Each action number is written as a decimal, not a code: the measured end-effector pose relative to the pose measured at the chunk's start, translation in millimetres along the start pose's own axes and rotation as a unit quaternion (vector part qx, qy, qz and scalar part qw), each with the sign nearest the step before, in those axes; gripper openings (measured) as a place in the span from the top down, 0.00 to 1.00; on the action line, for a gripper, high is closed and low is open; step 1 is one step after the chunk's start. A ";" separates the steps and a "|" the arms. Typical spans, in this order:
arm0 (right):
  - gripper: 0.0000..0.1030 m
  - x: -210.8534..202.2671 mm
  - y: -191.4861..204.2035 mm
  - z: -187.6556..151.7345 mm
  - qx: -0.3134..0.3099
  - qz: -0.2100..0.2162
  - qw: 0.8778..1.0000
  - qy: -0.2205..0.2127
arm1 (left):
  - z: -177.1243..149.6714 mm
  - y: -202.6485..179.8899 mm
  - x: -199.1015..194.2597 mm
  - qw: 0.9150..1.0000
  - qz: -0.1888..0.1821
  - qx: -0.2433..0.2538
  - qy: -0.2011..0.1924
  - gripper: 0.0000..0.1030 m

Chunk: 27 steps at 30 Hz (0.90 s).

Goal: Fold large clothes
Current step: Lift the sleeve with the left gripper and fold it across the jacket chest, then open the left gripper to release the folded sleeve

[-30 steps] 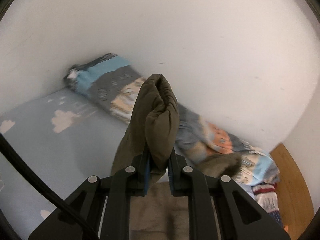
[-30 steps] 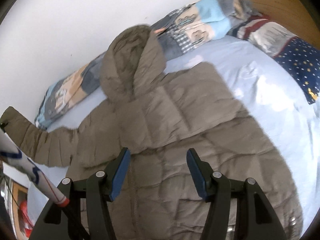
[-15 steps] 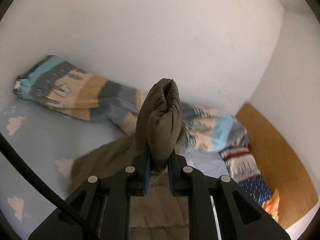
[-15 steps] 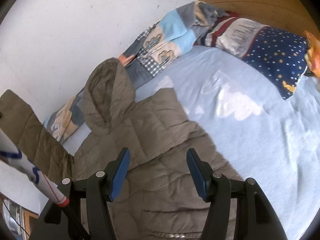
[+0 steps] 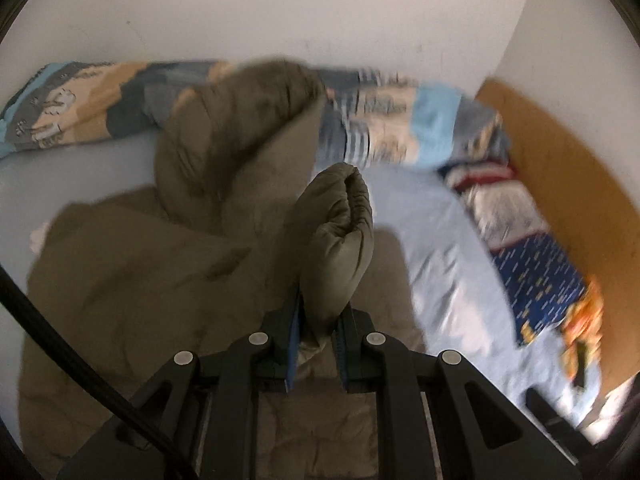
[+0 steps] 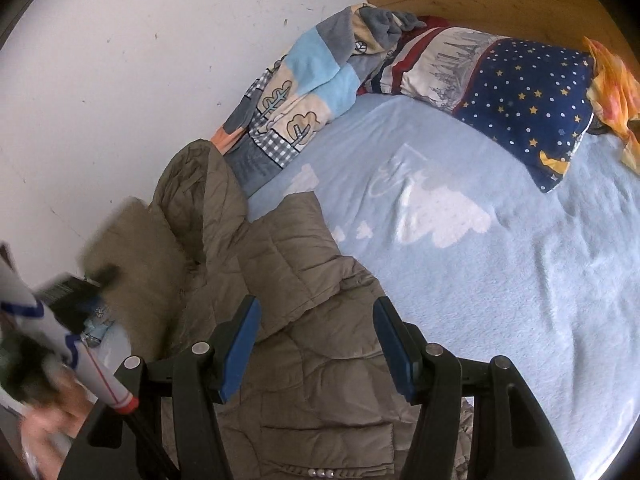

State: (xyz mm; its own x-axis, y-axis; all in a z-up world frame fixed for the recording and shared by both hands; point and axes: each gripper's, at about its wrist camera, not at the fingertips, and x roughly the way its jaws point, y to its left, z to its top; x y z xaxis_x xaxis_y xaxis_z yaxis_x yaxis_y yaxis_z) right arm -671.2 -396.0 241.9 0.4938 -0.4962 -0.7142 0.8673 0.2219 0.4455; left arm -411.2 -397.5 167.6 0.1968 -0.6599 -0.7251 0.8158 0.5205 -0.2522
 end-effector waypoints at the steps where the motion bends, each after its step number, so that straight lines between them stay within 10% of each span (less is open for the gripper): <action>1: 0.39 0.1 -0.4 0.5 0.000 0.001 1.000 0.001 | -8.7 -5.1 9.8 1.000 0.005 0.009 0.010 0.86; 5: 0.39 1.1 -1.5 2.0 0.002 0.000 1.000 0.001 | -40.7 -21.1 38.1 0.997 0.029 0.058 0.033 0.86; 10: 0.39 5.9 0.5 3.9 0.002 -0.003 1.000 0.003 | -55.0 -33.5 25.5 0.992 0.034 0.117 0.030 0.52; 16: 0.39 24.9 18.1 1.3 -0.018 -0.004 1.000 0.005 | -41.0 8.1 -20.0 0.992 0.050 0.118 -0.015 0.50; 20: 0.50 47.1 48.6 -7.7 -0.072 -0.005 0.997 0.008 | -22.6 78.4 -38.1 0.983 0.159 0.080 -0.046 0.50; 27: 0.51 103.9 81.2 -32.7 -0.142 -0.031 0.989 0.035 | -22.9 193.7 -39.9 0.942 0.331 0.032 -0.049 0.50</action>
State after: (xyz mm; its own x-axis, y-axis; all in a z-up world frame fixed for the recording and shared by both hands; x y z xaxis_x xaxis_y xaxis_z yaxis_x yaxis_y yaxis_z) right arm -547.5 -402.1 186.2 0.4333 -0.4589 -0.7757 0.8737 0.4252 0.2365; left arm -273.5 -257.9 133.0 0.7198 -0.2508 -0.6474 0.5276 0.8036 0.2753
